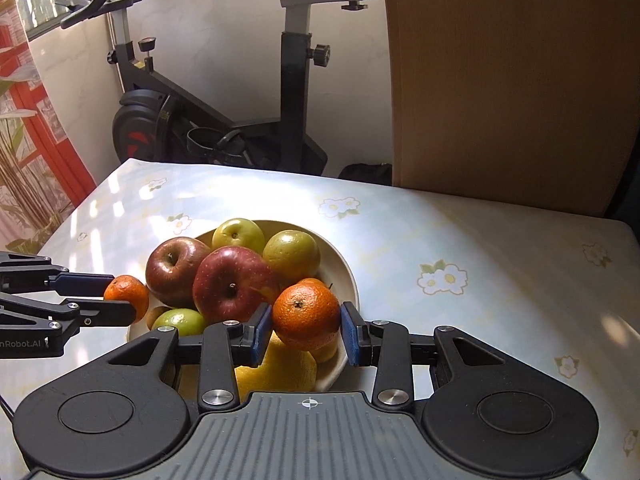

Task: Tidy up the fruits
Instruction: 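Carry both oranges onto the plate and open both tools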

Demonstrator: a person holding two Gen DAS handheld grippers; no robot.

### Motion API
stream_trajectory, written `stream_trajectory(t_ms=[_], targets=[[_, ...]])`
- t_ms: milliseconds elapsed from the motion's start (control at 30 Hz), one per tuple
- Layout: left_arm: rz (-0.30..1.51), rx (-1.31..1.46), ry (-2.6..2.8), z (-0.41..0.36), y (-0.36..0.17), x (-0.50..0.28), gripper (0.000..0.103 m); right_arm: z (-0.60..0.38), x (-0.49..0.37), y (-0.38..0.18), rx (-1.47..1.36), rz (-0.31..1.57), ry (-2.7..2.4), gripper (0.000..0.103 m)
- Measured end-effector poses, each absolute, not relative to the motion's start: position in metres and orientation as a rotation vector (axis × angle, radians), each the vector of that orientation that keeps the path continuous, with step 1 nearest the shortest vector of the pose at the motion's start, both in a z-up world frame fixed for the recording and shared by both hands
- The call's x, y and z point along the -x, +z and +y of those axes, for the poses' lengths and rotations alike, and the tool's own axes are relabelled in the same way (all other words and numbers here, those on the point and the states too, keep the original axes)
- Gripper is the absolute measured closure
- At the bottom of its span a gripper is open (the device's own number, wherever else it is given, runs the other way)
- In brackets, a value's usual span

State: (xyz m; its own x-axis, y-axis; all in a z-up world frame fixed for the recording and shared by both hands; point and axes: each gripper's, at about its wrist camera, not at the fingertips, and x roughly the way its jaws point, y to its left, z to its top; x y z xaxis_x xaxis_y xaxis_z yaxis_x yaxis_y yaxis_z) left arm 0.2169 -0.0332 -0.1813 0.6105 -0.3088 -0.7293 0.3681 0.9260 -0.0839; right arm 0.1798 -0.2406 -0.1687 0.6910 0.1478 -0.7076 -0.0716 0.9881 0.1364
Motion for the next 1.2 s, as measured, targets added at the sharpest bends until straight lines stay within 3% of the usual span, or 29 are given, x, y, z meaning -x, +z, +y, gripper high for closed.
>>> stream_trajectory(t_ms=[1200], targets=[[0.849, -0.082, -0.387, -0.028, -0.187, -0.220, 0.062, -0.236, -0.187, -0.171, -0.081, 0.813, 0.107, 0.062]])
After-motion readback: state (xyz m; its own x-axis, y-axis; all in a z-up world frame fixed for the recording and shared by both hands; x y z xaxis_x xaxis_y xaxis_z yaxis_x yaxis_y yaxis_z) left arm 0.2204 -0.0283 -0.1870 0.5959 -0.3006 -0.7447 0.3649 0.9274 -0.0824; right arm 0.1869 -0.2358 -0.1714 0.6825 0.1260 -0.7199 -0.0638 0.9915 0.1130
